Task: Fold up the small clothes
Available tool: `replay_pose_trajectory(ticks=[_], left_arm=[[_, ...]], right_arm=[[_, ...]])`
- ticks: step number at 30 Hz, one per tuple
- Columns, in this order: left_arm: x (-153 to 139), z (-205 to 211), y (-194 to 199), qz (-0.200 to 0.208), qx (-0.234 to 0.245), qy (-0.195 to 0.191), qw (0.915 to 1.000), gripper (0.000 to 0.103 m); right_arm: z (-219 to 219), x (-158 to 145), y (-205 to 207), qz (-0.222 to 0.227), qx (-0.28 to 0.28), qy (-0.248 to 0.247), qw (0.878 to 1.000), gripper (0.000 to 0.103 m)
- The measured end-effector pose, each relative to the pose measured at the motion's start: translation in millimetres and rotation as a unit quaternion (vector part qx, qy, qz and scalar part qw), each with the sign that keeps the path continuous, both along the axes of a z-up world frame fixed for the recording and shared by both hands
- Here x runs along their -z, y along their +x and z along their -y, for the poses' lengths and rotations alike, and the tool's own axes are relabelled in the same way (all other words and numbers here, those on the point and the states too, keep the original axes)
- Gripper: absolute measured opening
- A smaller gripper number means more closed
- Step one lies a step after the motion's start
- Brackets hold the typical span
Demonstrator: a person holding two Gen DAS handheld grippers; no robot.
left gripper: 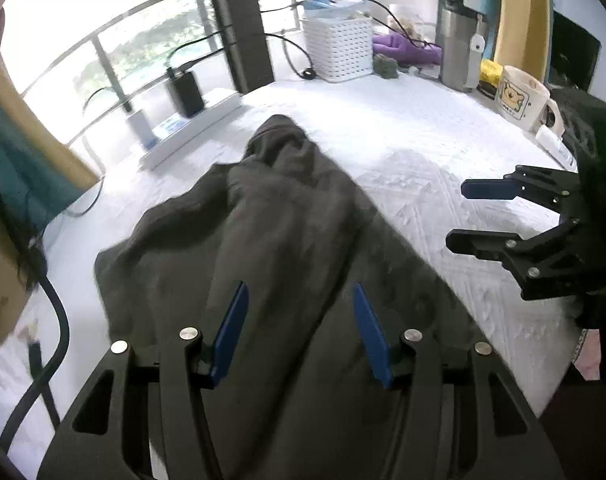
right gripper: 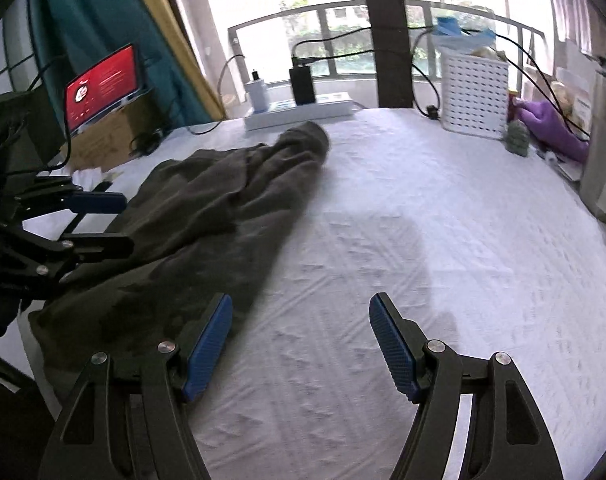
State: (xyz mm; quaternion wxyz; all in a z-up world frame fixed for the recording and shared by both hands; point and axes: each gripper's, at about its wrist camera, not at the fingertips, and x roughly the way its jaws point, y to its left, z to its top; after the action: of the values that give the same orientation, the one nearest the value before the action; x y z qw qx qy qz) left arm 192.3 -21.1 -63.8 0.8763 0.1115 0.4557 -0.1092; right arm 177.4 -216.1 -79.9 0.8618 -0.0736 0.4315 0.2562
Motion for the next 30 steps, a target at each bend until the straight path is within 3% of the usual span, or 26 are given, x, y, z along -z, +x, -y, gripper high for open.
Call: replay_pose_trajectory(ticks=[8, 9, 10, 12, 13, 22, 30], left_arm=[[14, 25, 32, -0.017, 0.028, 0.009, 0.9994, 0.054], [15, 25, 34, -0.018, 0.029, 0.006, 0.9994, 0.047], [16, 24, 36, -0.018, 0.031, 0.003, 0.9994, 0.025], [17, 21, 39, -0.022, 0.028, 0.006, 0.9993, 0.007], [15, 18, 38, -0.014, 0.024, 0.009, 0.9996, 0.003], [-19, -26, 29, 0.043, -0.025, -0.016, 0.9986, 0.002], [-40, -84, 22, 0.097, -0.081, -0.044, 0.9910, 0.002]], right_arm=[[14, -1, 14, -0.008, 0.013, 0.016, 1.000, 0.073], [15, 0, 16, -0.011, 0.014, 0.017, 1.000, 0.073], [15, 0, 18, -0.014, 0.015, 0.018, 1.000, 0.073], [16, 2, 20, -0.019, 0.018, 0.019, 0.999, 0.073], [16, 2, 21, -0.020, 0.018, 0.019, 0.999, 0.073], [1, 2, 23, -0.020, 0.015, 0.001, 1.000, 0.073], [-29, -4, 25, -0.013, -0.001, -0.009, 1.000, 0.073]])
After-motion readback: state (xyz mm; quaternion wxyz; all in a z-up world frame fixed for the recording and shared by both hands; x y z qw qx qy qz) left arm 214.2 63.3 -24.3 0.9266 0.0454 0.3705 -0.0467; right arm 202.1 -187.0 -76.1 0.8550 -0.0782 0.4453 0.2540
